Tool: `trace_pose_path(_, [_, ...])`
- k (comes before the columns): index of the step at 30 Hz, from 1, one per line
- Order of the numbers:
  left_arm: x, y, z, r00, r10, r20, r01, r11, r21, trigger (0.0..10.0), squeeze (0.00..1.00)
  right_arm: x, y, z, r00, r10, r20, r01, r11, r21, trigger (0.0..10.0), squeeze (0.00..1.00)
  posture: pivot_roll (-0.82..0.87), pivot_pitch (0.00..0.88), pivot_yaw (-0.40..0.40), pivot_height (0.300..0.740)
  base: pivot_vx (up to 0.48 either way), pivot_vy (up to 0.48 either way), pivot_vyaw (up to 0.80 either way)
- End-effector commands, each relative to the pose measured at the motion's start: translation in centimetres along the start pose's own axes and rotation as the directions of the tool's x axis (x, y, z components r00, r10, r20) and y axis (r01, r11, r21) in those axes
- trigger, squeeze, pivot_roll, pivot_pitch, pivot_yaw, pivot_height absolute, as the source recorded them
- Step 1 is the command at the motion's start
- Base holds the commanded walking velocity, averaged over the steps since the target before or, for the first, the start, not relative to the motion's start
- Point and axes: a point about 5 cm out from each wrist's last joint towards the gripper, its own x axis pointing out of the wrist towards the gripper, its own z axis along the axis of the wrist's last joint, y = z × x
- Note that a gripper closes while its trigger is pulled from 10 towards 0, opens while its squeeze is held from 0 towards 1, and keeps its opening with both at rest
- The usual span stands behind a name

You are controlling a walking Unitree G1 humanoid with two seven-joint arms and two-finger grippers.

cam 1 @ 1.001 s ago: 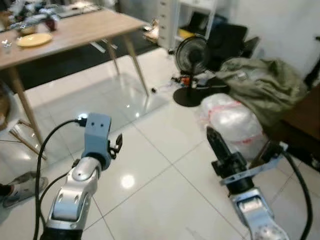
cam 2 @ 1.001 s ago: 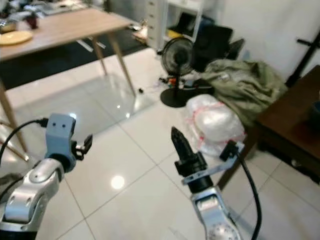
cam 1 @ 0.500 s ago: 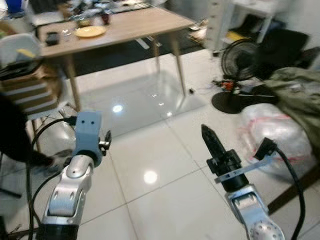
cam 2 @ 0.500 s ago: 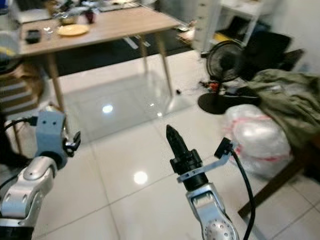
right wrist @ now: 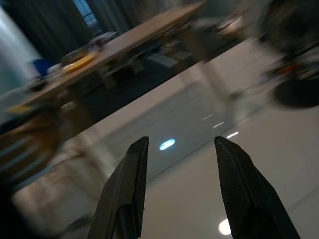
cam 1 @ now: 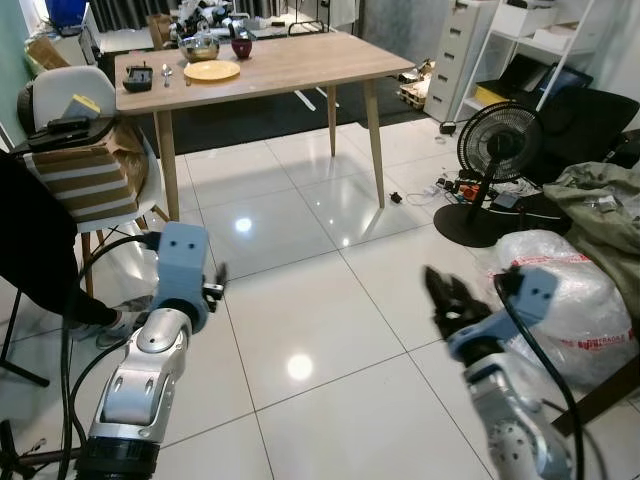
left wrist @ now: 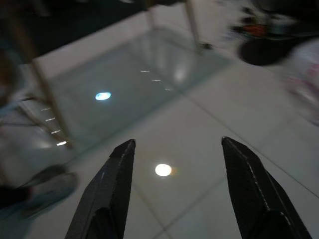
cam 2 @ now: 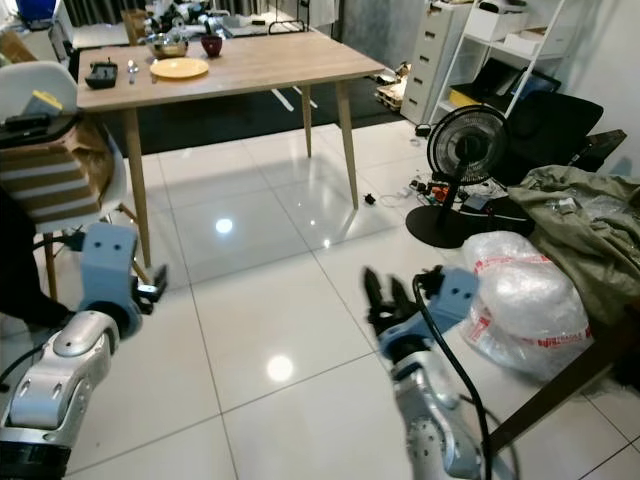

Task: Setting the table

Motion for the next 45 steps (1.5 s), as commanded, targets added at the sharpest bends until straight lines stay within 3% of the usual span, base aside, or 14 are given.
trace_pose_path(1, [-0.2, -1.1, -1.0, 0.995, -0.099, -0.029, 0.1, 0.995, 0.014, 10.0, 0.0, 0.0, -0.4, -0.1, 1.0, -0.014, 0.009, 0.014, 1.0, -0.027, 10.0, 0.0, 0.1, 0.065, 0.09, 0.74, 0.458, 0.0, 0.0])
trace_pose_path(4, [-0.2, -1.6, -1.2, 0.993, -0.113, -0.025, 0.114, 0.993, 0.029, 10.0, 0.0, 0.0, -0.3, -0.1, 1.0, 0.017, 0.003, -0.017, 1.0, -0.015, 10.0, 0.0, 0.1, 0.063, 0.086, 0.74, 0.458, 0.0, 0.0])
trace_pose_path(8, [-0.1, -1.9, -1.4, 0.995, -0.096, -0.018, 0.096, 0.995, 0.03, 10.0, 0.0, -0.1, 1.1, -0.8, 0.988, 0.15, -0.025, -0.15, 0.988, -0.028, 10.0, 0.0, 0.1, 0.062, 0.08, 0.74, 0.458, 0.0, 0.0])
trace_pose_path(12, [-0.1, -1.7, -1.4, 0.998, -0.069, -0.012, 0.07, 0.997, 0.027, 10.0, 0.0, -0.8, 3.1, -2.3, 0.938, 0.326, -0.12, -0.337, 0.937, -0.093, 10.0, 0.0, 0.1, 0.065, 0.074, 0.74, 0.458, 0.0, 0.0])
trace_pose_path(14, [-0.2, -1.5, -1.4, 0.997, -0.072, -0.01, 0.073, 0.997, 0.032, 10.0, 0.0, -0.9, 3.4, -2.9, 0.925, 0.347, -0.151, -0.369, 0.916, -0.156, 10.0, 0.0, 0.1, 0.065, 0.074, 0.74, 0.458, 0.0, 0.0])
trace_pose_path(18, [-0.5, -1.4, -1.5, 0.997, -0.076, -0.005, 0.076, 0.996, 0.04, 10.0, 0.0, -0.7, 3.1, -3.1, 0.937, 0.314, -0.155, -0.343, 0.912, -0.224, 10.0, 0.0, 0.11, 0.069, 0.071, 0.74, 0.458, 0.0, 0.0])
trace_pose_path(21, [-0.8, -1.4, -1.6, 0.998, -0.07, -0.002, 0.07, 0.996, 0.062, 10.0, 0.0, 0.0, 2.3, -2.7, 0.966, 0.23, -0.12, -0.256, 0.921, -0.294, 10.0, 0.0, 0.11, 0.077, 0.065, 0.74, 0.458, 0.0, 0.0])
trace_pose_path(26, [-1.0, -1.7, -1.6, 0.998, -0.068, 0.004, 0.068, 0.996, 0.06, 10.0, 0.0, 0.4, 2.0, -1.9, 0.979, 0.195, -0.064, -0.205, 0.937, -0.284, 10.0, 0.0, 0.11, 0.08, 0.062, 0.74, 0.458, 0.0, 0.0])
trace_pose_path(32, [-1.0, -1.9, -1.5, 0.999, -0.049, 0.015, 0.048, 0.997, 0.063, 10.0, 0.0, 0.2, 2.4, -2.2, 0.975, 0.212, -0.061, -0.221, 0.922, -0.32, 10.0, 0.0, 0.11, 0.087, 0.06, 0.74, 0.458, 0.0, 0.0])
trace_pose_path(45, [-1.1, -1.7, -1.5, 1.0, -0.024, 0.015, 0.023, 0.998, 0.064, 10.0, 0.0, -0.1, 3.3, -2.9, 0.97, 0.232, -0.07, -0.243, 0.936, -0.255, 10.0, 0.0, 0.12, 0.093, 0.059, 0.74, 0.458, 0.0, 0.25])
